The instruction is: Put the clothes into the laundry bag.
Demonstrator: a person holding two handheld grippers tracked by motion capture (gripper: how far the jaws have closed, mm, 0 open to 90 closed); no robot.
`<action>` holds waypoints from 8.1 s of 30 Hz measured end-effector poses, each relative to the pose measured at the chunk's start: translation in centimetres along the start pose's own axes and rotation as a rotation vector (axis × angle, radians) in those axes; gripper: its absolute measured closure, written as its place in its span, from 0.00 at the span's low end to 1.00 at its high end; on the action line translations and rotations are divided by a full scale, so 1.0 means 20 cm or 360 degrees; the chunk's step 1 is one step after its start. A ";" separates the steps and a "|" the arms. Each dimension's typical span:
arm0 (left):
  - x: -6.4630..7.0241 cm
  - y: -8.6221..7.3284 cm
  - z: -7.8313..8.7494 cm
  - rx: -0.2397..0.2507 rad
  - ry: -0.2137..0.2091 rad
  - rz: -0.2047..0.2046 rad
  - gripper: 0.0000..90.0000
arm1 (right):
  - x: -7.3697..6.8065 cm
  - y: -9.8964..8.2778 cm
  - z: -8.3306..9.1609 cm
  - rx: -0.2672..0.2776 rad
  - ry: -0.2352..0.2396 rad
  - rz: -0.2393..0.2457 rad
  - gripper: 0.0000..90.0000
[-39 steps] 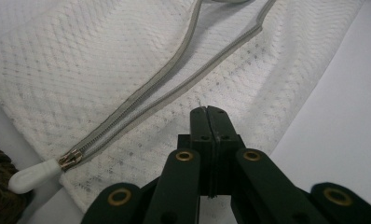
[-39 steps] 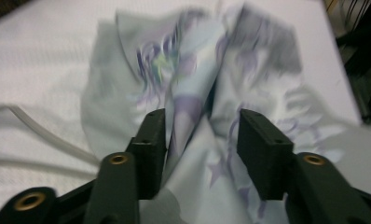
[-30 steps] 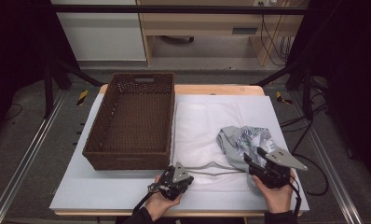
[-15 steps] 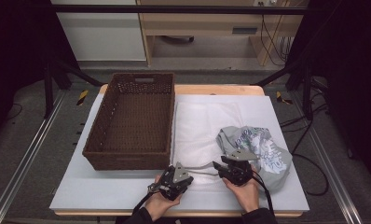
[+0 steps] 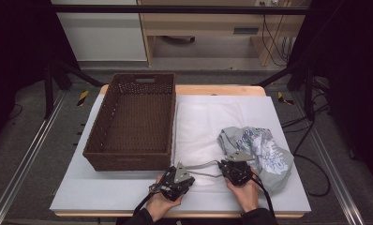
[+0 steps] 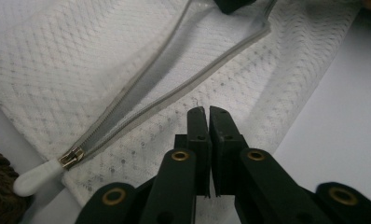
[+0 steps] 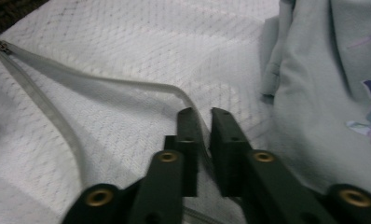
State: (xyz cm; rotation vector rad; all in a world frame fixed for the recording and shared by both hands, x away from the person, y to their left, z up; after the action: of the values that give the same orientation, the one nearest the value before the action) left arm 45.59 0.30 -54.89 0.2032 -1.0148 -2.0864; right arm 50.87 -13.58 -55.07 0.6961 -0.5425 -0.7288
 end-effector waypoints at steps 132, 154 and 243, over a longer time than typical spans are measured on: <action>0.07 0.46 -0.03 0.0227 -0.0082 0.0173 0.98 | 0.29 0.03 0.24 0.0106 -0.0252 -0.0153 0.95; 0.14 0.56 0.03 0.0277 -0.0092 0.0145 0.98 | -0.24 0.12 0.07 0.0185 0.0271 0.0169 0.97; 0.08 0.53 0.13 0.0305 -0.0112 0.0141 0.98 | -0.26 0.22 0.08 0.0205 0.0340 0.0169 0.96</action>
State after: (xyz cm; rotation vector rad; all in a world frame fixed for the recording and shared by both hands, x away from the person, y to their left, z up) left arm 49.54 -3.14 -45.29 0.1786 -1.2448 -1.9284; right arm 48.26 -7.90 -51.87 0.8473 -0.4294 -0.5160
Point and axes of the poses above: each handheld gripper's, and its own axes: z roughly backward along the jaws, y roughly out of its top, x roughly to its right, the point moved 10 cm from there along -z, roughly forward along the jaws, and after that the axes turned 15 degrees about z, right-handed, at the moved point
